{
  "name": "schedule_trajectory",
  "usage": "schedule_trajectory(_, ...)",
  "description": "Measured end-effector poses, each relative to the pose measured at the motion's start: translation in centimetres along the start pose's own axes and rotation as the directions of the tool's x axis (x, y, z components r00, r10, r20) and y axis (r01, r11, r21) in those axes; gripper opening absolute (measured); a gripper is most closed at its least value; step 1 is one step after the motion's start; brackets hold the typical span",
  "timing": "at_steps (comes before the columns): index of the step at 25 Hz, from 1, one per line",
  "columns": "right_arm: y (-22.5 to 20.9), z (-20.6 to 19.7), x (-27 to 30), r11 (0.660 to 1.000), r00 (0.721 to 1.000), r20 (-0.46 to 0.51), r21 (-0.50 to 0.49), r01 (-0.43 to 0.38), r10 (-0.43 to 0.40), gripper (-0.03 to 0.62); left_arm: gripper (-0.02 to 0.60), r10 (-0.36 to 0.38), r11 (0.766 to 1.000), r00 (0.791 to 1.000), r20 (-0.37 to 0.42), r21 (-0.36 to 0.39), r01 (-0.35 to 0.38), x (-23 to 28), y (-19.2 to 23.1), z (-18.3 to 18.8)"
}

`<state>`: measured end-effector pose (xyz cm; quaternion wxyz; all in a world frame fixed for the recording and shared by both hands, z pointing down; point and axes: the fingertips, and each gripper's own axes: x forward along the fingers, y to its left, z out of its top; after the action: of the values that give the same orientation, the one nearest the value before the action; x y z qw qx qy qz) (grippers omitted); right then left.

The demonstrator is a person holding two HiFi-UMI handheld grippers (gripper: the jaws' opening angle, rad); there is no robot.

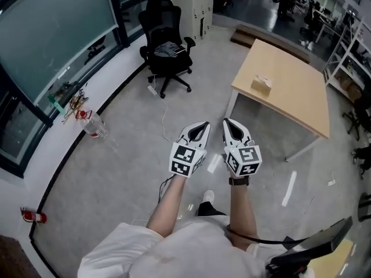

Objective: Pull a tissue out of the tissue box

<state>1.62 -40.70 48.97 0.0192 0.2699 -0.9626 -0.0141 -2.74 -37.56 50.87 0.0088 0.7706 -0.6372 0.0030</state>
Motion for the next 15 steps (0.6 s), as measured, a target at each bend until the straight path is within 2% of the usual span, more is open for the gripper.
schedule_trajectory(3, -5.7, 3.9, 3.4, 1.0, 0.995, 0.095, -0.022, 0.015, -0.013, 0.002, -0.002, -0.023, 0.999, 0.998, 0.065, 0.029, 0.021, 5.8, 1.1, 3.5)
schedule_trajectory(6, -10.4, 5.2, 5.1, 0.996, 0.986, 0.159, -0.068, 0.05, -0.039, 0.002, -0.002, -0.036, 0.999, 0.994, 0.102, 0.017, 0.034, 11.1, 2.0, 4.2)
schedule_trajectory(9, -15.2, 3.0, 6.8, 0.992, 0.984, 0.139, -0.032, 0.119, -0.113, 0.002, -0.002, -0.048, 0.999, 0.994, 0.097, 0.002, 0.048, 15.8, 2.6, 2.6)
schedule_trajectory(11, -17.9, 1.3, 8.4, 0.987, 0.981, 0.103, 0.0, 0.163, -0.163, 0.002, -0.002, -0.064, 0.997, 0.995, 0.079, -0.037, 0.067, 18.8, 3.4, 1.6)
schedule_trajectory(15, -22.7, -0.2, 11.6, 0.973, 0.971, 0.076, -0.002, 0.229, -0.228, 0.002, -0.002, -0.144, 0.983, 0.987, 0.067, -0.107, 0.15, 25.8, 4.8, 1.0)
